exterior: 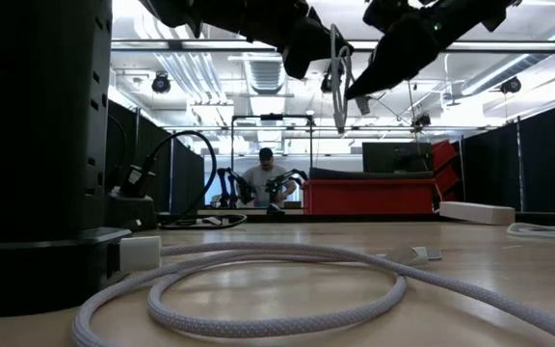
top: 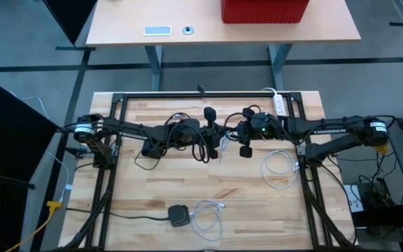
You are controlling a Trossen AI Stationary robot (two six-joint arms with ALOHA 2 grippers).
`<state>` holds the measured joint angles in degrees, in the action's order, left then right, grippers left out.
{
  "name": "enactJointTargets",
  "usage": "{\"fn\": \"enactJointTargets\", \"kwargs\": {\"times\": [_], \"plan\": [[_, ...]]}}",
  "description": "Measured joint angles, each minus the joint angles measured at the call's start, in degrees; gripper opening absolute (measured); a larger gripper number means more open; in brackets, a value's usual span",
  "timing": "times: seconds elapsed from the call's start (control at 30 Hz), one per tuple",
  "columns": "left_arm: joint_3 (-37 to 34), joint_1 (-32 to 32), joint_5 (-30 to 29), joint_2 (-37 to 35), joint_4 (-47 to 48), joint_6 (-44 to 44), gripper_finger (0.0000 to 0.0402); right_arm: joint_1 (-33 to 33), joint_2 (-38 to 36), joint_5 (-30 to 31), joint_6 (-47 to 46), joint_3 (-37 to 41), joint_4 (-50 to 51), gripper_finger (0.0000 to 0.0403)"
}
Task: Insert USB
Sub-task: Insert the light blue charger cable into the white outlet extension
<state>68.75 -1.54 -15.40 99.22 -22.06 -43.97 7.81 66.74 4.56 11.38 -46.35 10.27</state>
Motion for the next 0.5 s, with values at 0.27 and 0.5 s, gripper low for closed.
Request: {"fn": "enactJointTargets", "kwargs": {"times": [0.27,0.5], "plan": [[0.0,0.0,-0.07,0.0,0.04,-0.27,0.0001,0.09,-0.41,-0.01,-5.46,0.0,1.15,0.0041],[0.0,0.0,-0.07,0.0,-0.03,-0.3,0.0001,0.35,0.11,-0.02,-9.02,0.0,1.39,0.0041]]}}
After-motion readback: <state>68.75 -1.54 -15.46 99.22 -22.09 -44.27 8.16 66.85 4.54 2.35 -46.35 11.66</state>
